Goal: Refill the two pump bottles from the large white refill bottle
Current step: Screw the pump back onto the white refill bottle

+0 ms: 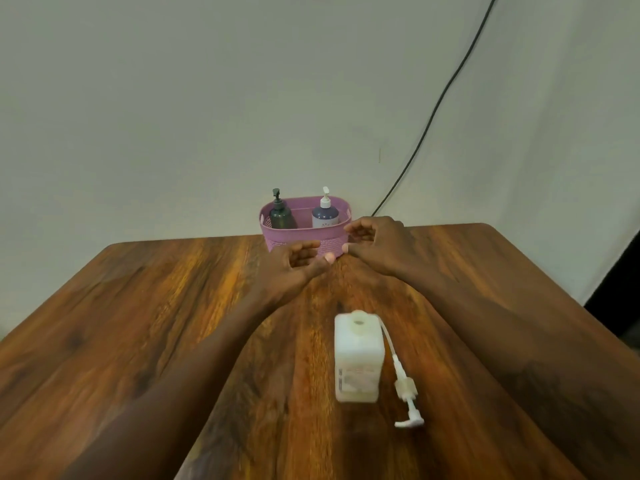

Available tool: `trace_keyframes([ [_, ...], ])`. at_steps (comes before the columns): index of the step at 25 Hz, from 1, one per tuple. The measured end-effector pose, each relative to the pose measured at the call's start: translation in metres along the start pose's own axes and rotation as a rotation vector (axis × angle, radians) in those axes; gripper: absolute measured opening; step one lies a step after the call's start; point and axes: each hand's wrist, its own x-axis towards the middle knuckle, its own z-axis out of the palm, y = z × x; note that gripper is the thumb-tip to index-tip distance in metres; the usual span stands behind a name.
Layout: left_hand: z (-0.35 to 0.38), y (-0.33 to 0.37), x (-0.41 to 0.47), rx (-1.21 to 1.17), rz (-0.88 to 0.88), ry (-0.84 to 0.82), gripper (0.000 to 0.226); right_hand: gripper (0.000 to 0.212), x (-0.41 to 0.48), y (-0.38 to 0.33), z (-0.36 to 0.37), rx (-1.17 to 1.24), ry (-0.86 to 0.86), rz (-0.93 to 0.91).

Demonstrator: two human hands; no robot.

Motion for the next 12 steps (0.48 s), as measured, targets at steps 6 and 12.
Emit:
trace_keyframes([
  [6,0.011,0.026,-0.061,-0.122,0.001,-0.116,0.063,0.031,-0.066,-0.004,-0.012,0.043,0.018,-0.020],
  [12,0.034,0.020,-0.096,0.078,-0.017,-0.291,0.090,0.022,-0.116,0.018,-0.016,-0.045,-0.157,-0.074],
])
